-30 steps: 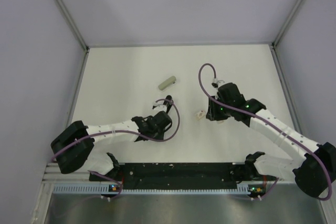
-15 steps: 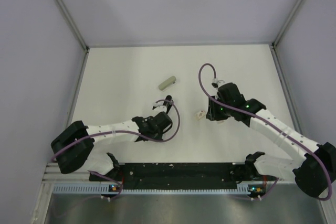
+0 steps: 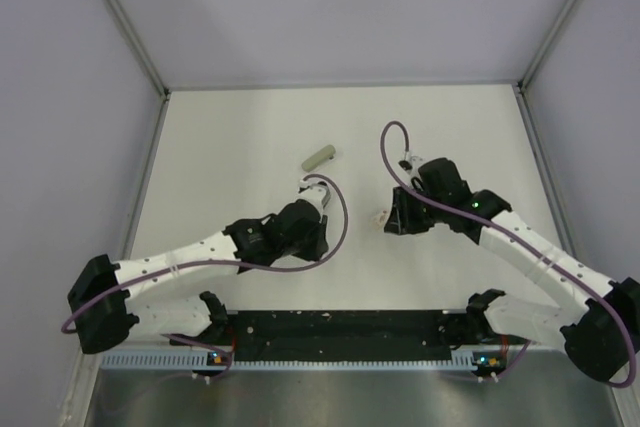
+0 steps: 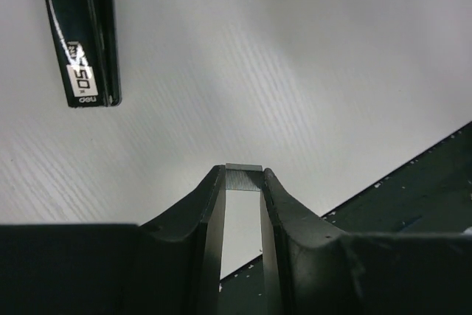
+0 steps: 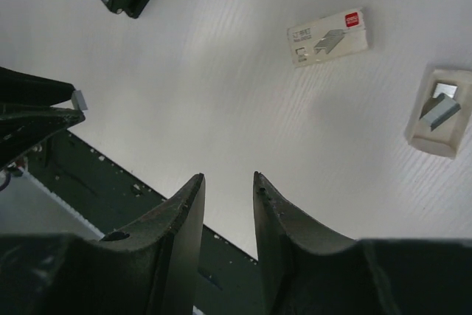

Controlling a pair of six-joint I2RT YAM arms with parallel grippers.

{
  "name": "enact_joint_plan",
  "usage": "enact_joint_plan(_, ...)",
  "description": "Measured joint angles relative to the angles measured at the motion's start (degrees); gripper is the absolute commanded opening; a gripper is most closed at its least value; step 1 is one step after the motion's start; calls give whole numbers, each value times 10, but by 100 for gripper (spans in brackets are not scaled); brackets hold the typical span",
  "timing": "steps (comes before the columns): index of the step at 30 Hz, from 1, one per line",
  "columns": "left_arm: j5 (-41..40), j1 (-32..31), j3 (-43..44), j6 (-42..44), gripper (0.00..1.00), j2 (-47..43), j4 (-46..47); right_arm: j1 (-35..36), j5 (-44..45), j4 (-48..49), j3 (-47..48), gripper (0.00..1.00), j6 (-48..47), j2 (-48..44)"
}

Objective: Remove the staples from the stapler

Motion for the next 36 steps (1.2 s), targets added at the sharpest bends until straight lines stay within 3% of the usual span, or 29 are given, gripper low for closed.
enact_joint_plan(13,153,0,-8,64,3,-24,193,0,-159,-3,25,41,65,-85)
enact_joint_plan(24,231,-3,-27,118,0,-50,359,1,-201,-6,61,50,151,-117)
enact_joint_plan(36,265,-6,-37,175,0,-101,428,1,-235,3,68,51,217,-126)
